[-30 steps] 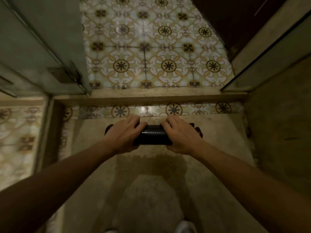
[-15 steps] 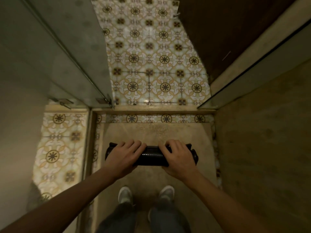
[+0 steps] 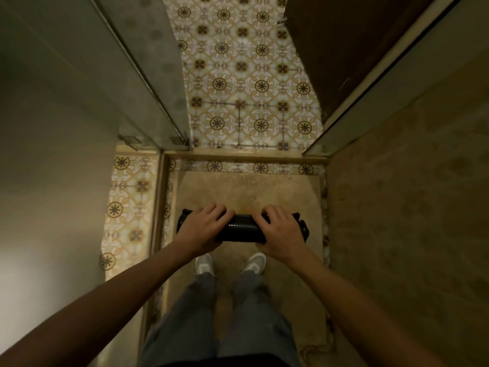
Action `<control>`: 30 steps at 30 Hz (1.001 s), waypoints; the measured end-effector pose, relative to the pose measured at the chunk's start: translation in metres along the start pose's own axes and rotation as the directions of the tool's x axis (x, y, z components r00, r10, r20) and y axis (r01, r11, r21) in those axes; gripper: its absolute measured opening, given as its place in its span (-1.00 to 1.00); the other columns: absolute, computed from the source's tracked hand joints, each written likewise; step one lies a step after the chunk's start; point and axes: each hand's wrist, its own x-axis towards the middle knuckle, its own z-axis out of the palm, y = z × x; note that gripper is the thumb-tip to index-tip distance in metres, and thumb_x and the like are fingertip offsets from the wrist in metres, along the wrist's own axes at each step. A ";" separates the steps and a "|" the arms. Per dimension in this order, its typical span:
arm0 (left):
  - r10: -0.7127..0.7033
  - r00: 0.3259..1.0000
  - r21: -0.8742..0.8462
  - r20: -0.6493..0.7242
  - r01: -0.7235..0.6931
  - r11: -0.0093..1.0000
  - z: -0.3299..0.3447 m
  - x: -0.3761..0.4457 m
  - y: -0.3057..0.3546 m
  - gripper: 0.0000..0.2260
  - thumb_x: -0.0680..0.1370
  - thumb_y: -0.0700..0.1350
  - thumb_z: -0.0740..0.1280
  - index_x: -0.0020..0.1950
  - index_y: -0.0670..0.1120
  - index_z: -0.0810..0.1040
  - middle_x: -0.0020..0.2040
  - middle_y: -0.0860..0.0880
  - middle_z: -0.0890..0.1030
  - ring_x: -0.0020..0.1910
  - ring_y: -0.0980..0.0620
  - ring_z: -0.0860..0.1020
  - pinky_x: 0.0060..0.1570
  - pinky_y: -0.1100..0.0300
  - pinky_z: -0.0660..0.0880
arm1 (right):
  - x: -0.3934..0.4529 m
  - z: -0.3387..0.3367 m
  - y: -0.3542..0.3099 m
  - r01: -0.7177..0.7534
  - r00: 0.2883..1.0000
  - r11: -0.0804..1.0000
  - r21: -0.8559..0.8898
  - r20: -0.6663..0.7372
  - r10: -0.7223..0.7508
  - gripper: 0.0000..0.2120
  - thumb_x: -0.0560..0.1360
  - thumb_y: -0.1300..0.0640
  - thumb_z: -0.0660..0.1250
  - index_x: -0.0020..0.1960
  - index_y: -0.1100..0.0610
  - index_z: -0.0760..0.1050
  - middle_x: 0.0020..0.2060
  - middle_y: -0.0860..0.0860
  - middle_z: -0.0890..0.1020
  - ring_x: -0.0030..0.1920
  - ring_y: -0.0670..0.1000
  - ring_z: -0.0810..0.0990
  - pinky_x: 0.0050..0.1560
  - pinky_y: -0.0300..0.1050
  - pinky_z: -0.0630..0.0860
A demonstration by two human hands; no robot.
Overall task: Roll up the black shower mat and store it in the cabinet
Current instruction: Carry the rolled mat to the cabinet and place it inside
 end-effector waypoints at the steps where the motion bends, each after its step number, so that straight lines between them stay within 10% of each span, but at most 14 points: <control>1: 0.004 1.000 0.000 -0.004 -0.004 1.000 -0.002 -0.002 0.005 -0.38 0.29 0.01 0.53 0.30 -0.09 0.46 0.12 -0.11 0.54 0.00 -0.14 0.51 -0.21 -0.01 0.54 | -0.005 -0.004 -0.001 0.001 1.000 1.000 -0.005 0.005 -0.001 -0.42 0.26 -0.02 0.50 0.24 0.10 0.48 0.01 0.12 0.54 -0.05 0.15 0.51 -0.14 0.03 0.51; 16: -0.006 1.000 0.021 -0.005 0.006 1.000 -0.045 0.022 0.024 -0.35 0.30 0.09 0.51 0.33 -0.03 0.44 0.12 -0.06 0.53 -0.02 -0.09 0.50 -0.19 0.02 0.56 | -0.009 -0.054 0.030 0.019 0.996 0.997 -0.079 0.090 -0.012 -0.36 0.27 -0.08 0.50 0.29 0.08 0.43 0.09 0.07 0.55 -0.02 0.14 0.52 -0.15 0.03 0.53; 30: 0.001 1.000 -0.042 0.012 -0.001 0.999 -0.109 0.182 -0.117 -0.36 0.27 0.07 0.52 0.30 -0.05 0.47 0.12 -0.04 0.55 0.00 -0.09 0.51 -0.26 0.07 0.54 | 0.203 -0.108 0.123 0.069 0.976 0.994 -0.079 0.211 -0.051 -0.37 0.31 -0.09 0.49 0.31 0.08 0.43 0.13 0.09 0.55 0.04 0.15 0.52 -0.04 0.07 0.53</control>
